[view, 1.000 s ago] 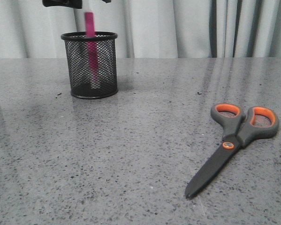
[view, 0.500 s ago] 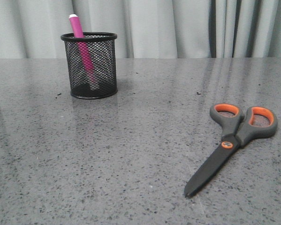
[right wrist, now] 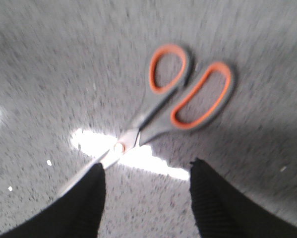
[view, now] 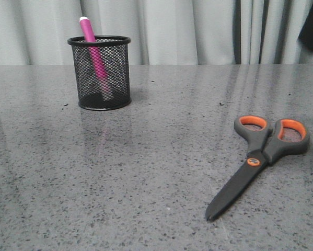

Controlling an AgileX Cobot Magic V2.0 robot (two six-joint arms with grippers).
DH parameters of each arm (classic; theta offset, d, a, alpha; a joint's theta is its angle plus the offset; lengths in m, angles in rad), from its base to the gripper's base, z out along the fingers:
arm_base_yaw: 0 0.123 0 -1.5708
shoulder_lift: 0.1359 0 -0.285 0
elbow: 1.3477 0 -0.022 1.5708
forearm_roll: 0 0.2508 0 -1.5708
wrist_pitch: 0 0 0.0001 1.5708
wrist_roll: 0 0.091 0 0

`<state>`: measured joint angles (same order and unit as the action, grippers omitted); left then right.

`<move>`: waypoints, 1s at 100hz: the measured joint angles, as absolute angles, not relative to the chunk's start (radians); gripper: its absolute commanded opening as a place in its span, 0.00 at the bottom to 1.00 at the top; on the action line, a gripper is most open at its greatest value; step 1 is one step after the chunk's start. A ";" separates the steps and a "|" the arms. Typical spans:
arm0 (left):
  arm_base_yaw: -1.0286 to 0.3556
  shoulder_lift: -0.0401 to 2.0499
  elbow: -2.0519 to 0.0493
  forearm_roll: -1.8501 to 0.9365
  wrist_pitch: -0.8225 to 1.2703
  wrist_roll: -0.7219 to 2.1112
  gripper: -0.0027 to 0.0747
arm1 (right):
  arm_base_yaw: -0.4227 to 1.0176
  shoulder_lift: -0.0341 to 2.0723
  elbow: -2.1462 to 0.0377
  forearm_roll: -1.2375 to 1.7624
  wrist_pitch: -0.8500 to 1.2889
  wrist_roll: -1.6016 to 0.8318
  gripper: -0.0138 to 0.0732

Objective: Put pen and scissors into bin
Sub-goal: 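Lower the right gripper onto the scissors and grasp them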

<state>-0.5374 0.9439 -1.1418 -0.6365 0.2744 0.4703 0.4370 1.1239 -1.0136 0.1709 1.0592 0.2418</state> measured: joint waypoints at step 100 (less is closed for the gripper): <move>-0.670 0.907 -1.142 -0.634 0.386 0.470 0.60 | 0.514 1.545 -1.069 0.134 1.072 0.679 0.48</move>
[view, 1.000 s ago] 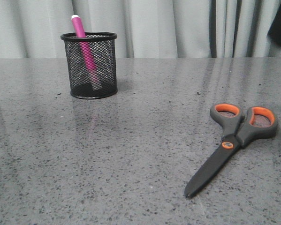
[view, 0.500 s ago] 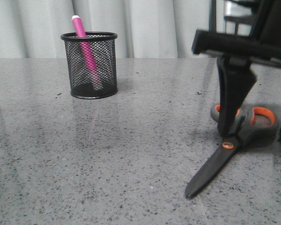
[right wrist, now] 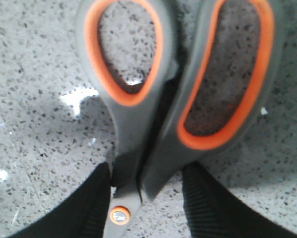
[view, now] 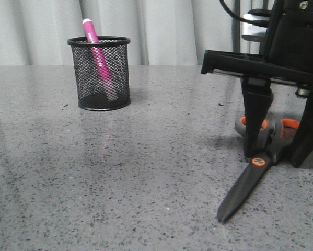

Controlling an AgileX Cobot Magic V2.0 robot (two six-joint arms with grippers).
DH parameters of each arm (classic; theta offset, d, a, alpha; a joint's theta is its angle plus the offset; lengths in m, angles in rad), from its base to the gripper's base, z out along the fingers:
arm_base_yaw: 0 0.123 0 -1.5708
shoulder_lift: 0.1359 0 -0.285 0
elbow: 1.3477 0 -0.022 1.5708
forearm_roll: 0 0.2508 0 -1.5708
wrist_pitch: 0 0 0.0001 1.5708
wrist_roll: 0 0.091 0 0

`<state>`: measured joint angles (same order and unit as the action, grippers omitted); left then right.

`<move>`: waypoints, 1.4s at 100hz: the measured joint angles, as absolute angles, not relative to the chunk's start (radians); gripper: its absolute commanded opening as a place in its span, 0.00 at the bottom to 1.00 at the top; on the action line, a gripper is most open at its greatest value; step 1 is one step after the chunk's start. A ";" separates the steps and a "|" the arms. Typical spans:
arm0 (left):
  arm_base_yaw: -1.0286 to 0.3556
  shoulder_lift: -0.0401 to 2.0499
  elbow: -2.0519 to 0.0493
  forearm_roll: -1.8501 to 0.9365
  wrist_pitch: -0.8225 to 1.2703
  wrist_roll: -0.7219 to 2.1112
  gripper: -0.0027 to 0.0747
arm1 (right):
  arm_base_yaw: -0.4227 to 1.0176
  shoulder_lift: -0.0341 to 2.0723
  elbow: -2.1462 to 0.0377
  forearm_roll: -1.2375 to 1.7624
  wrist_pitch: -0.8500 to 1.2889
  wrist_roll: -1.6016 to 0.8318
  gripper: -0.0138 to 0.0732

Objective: Put pen and scissors into bin
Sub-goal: 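Lower the right gripper onto the scissors and grasp them, then lift the scissors and carry them over the mesh cup with the right gripper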

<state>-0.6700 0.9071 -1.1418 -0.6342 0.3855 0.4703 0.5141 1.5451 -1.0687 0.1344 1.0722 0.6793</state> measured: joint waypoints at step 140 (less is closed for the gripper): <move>-0.671 0.789 -1.101 -0.578 0.385 0.470 0.60 | 0.636 1.814 -1.741 -0.205 0.306 0.340 0.08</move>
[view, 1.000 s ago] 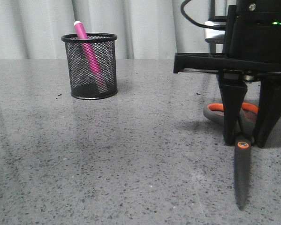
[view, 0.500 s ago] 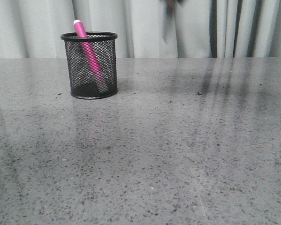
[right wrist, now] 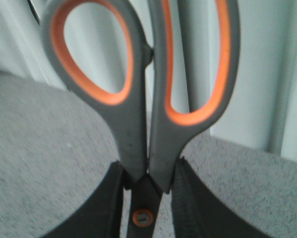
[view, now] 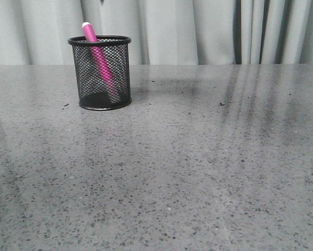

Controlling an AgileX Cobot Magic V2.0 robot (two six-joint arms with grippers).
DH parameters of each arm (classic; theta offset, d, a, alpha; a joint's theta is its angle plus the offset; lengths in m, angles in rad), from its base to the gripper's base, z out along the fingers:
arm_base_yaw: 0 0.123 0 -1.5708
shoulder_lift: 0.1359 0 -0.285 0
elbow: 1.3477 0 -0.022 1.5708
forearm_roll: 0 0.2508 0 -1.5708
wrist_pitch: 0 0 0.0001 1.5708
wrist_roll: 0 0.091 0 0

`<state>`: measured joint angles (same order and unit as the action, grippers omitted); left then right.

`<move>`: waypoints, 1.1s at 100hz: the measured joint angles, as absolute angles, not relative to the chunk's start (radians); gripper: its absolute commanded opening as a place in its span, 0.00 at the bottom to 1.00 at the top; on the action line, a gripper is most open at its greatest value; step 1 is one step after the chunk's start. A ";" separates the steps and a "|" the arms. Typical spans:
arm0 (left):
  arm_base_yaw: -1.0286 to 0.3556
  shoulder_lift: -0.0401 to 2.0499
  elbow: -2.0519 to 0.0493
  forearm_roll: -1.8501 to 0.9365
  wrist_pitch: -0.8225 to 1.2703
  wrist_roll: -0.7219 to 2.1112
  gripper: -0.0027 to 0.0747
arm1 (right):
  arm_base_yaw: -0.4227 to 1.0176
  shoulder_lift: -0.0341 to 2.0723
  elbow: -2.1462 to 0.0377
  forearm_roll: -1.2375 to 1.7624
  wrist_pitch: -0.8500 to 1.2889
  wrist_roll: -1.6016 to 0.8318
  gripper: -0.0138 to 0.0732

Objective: Put pen and scissors into bin
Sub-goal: 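Lift the scissors and carry them over the mesh cup with the right gripper, then drop the scissors blades-down into the cup and open the right gripper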

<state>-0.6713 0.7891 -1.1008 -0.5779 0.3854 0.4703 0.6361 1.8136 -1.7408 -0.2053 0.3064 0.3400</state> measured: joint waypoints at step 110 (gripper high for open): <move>-0.545 0.540 -0.938 -0.330 0.449 0.444 0.01 | 0.653 1.555 -1.478 -0.274 0.305 0.323 0.09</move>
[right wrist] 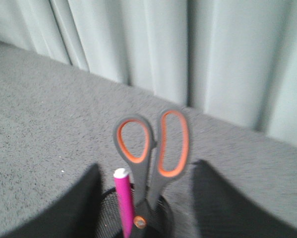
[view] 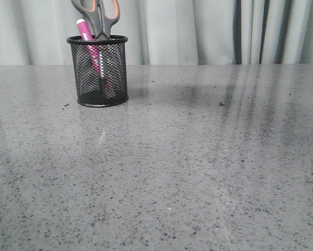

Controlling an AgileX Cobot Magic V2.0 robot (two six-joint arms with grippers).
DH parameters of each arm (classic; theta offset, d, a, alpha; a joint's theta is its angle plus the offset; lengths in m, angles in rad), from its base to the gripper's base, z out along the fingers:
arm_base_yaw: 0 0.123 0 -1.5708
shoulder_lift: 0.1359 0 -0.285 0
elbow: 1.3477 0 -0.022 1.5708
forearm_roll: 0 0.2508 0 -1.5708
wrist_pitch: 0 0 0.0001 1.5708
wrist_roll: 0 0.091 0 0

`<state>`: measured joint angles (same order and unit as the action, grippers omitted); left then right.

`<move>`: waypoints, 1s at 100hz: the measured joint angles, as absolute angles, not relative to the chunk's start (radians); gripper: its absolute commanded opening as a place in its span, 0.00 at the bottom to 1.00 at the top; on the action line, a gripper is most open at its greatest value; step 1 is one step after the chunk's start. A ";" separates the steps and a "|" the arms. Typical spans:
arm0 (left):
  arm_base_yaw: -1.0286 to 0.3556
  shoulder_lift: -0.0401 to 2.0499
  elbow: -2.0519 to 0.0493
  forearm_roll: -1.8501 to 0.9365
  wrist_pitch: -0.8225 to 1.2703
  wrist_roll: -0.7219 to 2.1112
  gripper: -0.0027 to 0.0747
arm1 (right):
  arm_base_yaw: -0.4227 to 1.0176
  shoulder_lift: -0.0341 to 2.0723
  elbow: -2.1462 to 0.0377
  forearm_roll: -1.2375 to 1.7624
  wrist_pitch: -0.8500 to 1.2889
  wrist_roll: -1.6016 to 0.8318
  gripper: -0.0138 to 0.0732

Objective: Put pen and scissors into bin
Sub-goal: 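Drop the scissors blades-down into the cup and open the right gripper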

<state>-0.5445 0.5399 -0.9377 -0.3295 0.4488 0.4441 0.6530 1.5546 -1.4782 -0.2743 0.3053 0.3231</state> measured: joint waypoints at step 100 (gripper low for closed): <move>-0.318 -0.005 -0.381 -0.308 0.454 0.442 0.01 | 0.692 -0.007 -0.423 -0.371 0.595 0.262 0.08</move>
<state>-0.3181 -0.0051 -0.3814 -0.3077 0.4538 0.4423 0.6919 -0.0073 -0.4227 -0.3708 0.5950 0.2622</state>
